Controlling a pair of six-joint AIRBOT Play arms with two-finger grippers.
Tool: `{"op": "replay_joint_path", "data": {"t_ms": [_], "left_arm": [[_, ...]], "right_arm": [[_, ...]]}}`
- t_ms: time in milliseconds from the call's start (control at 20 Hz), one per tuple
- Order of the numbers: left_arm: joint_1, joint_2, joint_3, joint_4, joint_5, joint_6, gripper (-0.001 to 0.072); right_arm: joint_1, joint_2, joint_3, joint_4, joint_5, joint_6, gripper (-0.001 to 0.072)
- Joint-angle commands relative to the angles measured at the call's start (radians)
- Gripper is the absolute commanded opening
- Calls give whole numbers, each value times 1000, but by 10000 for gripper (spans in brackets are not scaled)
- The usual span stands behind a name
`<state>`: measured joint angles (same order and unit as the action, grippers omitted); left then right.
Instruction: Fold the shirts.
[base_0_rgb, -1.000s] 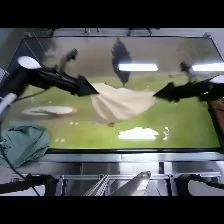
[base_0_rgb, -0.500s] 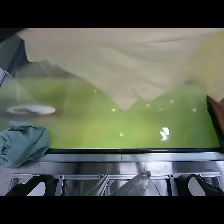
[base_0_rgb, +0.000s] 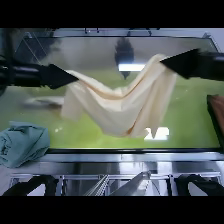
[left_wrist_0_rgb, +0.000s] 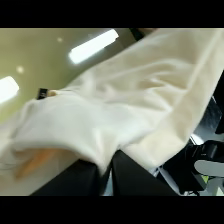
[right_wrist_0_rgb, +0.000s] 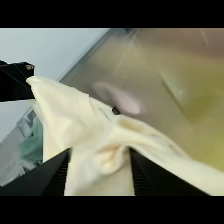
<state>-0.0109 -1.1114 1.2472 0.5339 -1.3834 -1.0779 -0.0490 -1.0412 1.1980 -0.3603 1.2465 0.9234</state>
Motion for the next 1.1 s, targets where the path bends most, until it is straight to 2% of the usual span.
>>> {"op": "replay_joint_path", "data": {"t_ms": [0,50,200,250,300,400,500,550,600,650,800,900,1050], "left_arm": [[-16,-154,-92,4,19,41,526],[-2,-197,-86,6,2,40,708],[71,-313,-35,30,-89,40,707],[95,-344,-17,42,-114,40,707],[116,-373,-2,57,-126,40,707],[141,-428,23,70,-122,40,707],[138,-485,46,73,-104,40,707],[126,-516,62,74,-86,40,706],[105,-546,80,74,-67,40,706],[84,-575,101,74,-47,40,706],[-2,-687,191,77,20,32,707],[-45,-770,259,84,25,-6,706],[-85,-871,367,259,-1,-112,705]], "right_arm": [[60,-220,-31,-67,-37,24,465],[43,-270,-31,-67,-26,38,465],[-61,-342,-33,-89,134,76,447],[-101,-343,-45,-137,196,105,420],[-134,-338,-66,-193,237,123,354],[-185,-315,-165,-308,254,163,364],[-207,-284,-322,-352,212,166,365],[-209,-271,-410,-352,166,162,377],[-205,-266,-484,-351,103,161,501],[-191,-269,-545,-351,27,161,668],[-114,-300,-615,-304,-136,161,681],[-40,-329,-615,-197,-201,113,681],[30,-368,-612,-84,-274,79,681]]}}
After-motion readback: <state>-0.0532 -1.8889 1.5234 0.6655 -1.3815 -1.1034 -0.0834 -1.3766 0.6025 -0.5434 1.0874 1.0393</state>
